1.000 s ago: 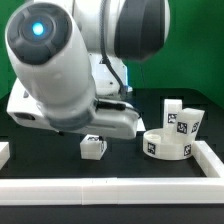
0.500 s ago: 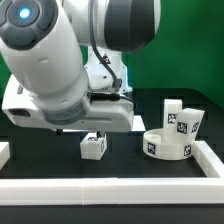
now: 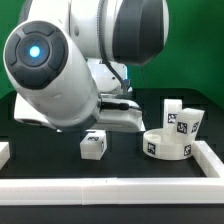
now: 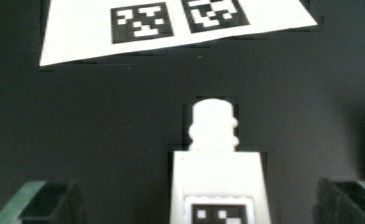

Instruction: Assemble stool

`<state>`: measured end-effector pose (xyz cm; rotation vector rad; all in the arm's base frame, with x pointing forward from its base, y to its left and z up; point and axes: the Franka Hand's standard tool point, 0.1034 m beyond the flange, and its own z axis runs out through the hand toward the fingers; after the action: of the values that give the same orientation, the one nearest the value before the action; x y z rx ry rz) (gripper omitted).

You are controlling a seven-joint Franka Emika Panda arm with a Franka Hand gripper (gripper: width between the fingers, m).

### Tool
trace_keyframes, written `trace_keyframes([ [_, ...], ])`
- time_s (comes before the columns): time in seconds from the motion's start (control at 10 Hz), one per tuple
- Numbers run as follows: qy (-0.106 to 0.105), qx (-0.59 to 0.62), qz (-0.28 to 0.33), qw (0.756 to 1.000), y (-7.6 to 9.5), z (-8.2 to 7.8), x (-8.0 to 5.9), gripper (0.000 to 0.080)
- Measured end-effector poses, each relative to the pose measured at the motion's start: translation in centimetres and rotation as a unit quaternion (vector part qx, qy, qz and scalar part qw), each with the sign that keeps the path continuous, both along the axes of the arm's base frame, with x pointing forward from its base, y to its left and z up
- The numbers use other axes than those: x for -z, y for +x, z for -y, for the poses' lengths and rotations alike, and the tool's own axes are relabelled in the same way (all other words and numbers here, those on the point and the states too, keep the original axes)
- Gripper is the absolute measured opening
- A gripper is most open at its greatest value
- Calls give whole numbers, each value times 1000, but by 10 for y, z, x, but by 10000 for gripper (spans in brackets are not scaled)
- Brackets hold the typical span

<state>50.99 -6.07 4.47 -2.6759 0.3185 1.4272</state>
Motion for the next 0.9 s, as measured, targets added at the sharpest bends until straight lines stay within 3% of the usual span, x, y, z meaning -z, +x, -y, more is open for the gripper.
trace_keyframes([
  [0.3,-3,0,8,1000,2,2,3,648],
  [0.9,-18,-1,46,999,12,-3,31,648],
])
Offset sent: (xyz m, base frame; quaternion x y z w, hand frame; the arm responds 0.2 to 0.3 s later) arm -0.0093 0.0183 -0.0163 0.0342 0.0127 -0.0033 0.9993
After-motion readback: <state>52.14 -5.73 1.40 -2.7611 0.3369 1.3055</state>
